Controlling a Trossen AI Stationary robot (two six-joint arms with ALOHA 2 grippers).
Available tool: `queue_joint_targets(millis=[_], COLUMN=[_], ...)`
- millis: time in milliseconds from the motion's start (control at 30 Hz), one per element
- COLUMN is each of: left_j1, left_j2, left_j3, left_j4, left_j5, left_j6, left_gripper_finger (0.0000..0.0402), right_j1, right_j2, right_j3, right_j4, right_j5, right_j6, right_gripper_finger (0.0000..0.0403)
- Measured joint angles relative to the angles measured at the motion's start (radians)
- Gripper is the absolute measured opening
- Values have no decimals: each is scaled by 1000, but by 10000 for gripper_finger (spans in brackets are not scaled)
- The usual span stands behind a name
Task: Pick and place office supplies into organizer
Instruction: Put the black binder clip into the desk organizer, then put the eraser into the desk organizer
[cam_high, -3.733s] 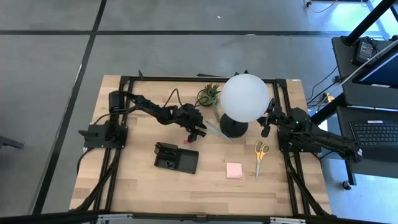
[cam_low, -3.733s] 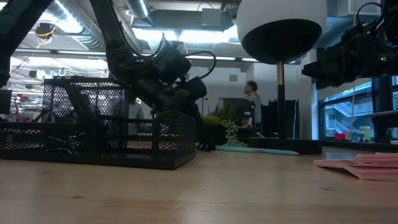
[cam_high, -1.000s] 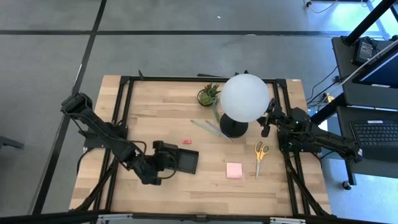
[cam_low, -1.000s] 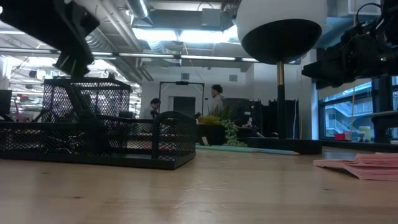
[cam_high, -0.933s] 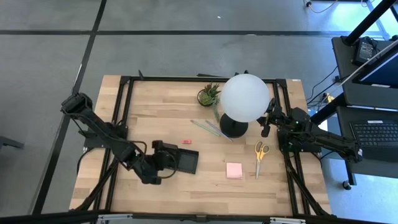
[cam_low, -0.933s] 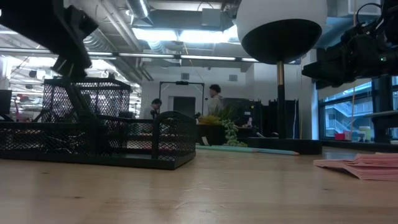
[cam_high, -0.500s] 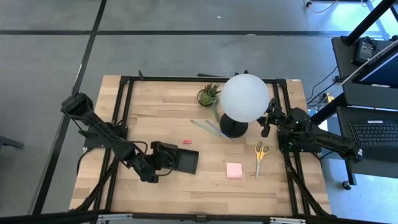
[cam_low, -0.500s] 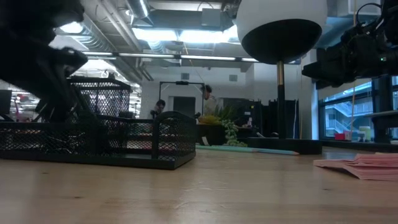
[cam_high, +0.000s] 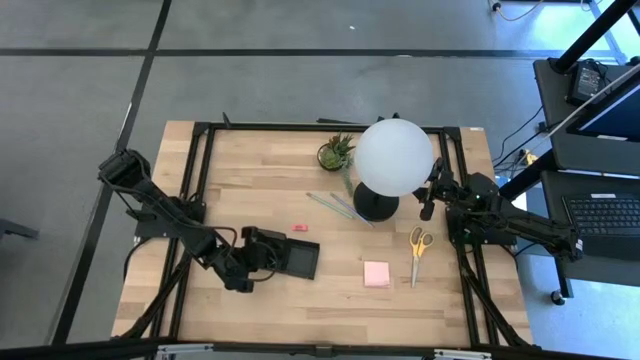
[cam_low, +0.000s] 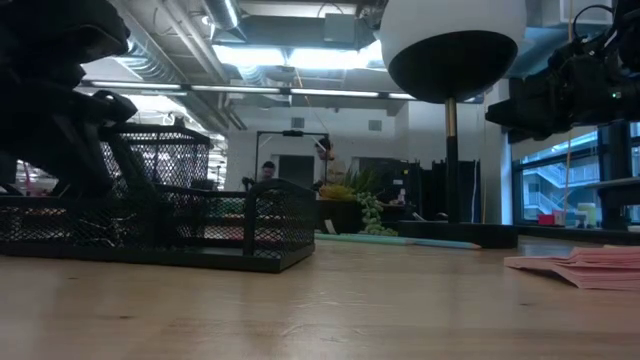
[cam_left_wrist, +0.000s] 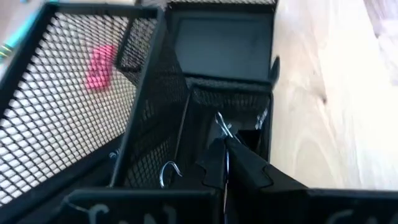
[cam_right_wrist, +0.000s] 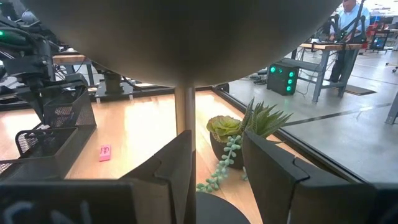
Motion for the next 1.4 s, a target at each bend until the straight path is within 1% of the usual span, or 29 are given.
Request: queue_joint_targets(millis=[67, 167, 433, 600, 800, 867, 933, 1000, 1067, 1167, 1267, 1400], left_j1=[0, 0, 0, 0, 0, 2, 7, 18, 30, 58, 105, 179], left_j2=[0, 0, 0, 0, -3, -3, -3, -3, -3, -3, -3, -3], left_j3=[0, 0, 0, 9, 83, 119, 153, 185, 215, 255, 283, 298], left_j4=[1, 1, 2, 47, 68, 72, 73, 73, 73, 72, 68, 59], left_j5=[-31, -51, -52, -52, -62, -80, -128, -198, -257, -293, -246, -114], left_j6=[-3, -22, -26, -14, 114, 167, 248, 326, 377, 444, 470, 473], left_gripper_finger=[10, 20, 61, 79, 90, 93, 96, 100, 104, 113, 125, 141], right_j1=[0, 0, 0, 0, 0, 0, 0, 0, 0, 0, 0, 0], right_j2=[0, 0, 0, 0, 0, 0, 0, 0, 0, 0, 0, 0], right_j3=[0, 0, 0, 0, 0, 0, 0, 0, 0, 0, 0, 0], right_j4=[0, 0, 0, 0, 0, 0, 0, 0, 0, 0, 0, 0], right_j5=[0, 0, 0, 0, 0, 0, 0, 0, 0, 0, 0, 0], right_j6=[-1, 0, 0, 0, 0, 0, 0, 1, 1, 1, 1, 1], right_gripper_finger=[145, 145, 145, 145, 145, 145, 145, 145, 145, 145, 145, 145])
